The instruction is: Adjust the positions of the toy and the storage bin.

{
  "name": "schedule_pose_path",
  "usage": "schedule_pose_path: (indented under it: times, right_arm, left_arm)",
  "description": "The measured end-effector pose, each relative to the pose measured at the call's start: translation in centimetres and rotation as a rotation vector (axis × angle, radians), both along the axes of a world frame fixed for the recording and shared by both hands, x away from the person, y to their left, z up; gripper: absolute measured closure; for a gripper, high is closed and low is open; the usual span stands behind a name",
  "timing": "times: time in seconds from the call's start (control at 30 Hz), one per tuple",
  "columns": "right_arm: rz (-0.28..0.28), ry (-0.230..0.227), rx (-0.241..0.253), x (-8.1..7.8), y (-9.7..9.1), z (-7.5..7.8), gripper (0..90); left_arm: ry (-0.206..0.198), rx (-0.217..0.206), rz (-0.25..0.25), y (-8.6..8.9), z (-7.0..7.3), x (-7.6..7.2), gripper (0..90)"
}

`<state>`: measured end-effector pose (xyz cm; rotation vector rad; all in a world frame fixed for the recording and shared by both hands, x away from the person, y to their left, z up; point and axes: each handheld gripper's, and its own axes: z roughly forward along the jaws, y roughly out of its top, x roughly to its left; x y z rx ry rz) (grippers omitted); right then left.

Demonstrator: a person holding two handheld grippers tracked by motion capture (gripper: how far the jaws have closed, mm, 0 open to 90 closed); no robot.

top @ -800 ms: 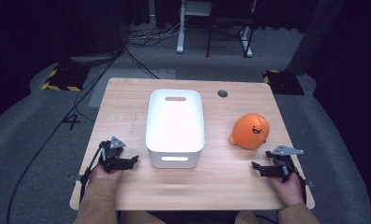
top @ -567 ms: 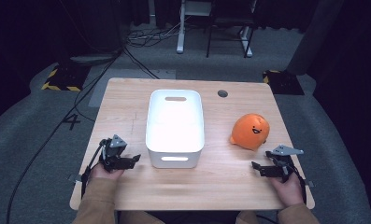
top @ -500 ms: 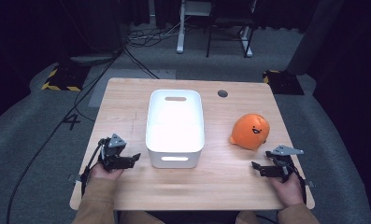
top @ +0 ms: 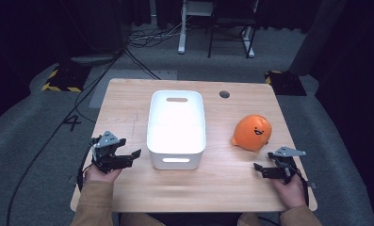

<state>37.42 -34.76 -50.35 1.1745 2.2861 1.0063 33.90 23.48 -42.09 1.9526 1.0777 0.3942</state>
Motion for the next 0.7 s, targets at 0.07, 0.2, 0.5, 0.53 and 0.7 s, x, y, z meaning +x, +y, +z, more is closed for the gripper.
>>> schedule_pose_path:
  times: [0.07, 0.2, 0.5, 0.53, 0.7]
  right_arm:
    - [0.000, 0.000, 0.000, 0.0, 0.0, 0.0, 15.6]
    - [0.000, 0.000, 0.000, 0.0, 0.0, 0.0, 15.6]
    - [-0.001, -0.002, 0.000, 0.0, 0.0, 0.0, 15.6]
    - [-0.002, 0.000, 0.001, 0.0, 0.0, 0.0, 15.6]
    - [-0.001, -0.001, 0.000, 0.0, 0.0, 0.0, 15.6]
  left_arm:
    - [-0.016, -0.016, -0.017, -0.2, 1.0, -0.4, 26.4]
    - [-0.041, -0.048, -0.016, -0.4, 2.3, -0.9, 26.9]
    - [-0.076, -0.091, 0.014, -1.5, 3.8, -0.9, 27.9]
    - [-0.078, -0.089, 0.015, -1.7, 4.0, -0.9, 28.3]
    - [-0.082, -0.091, 0.005, -2.6, 4.3, -0.3, 28.9]
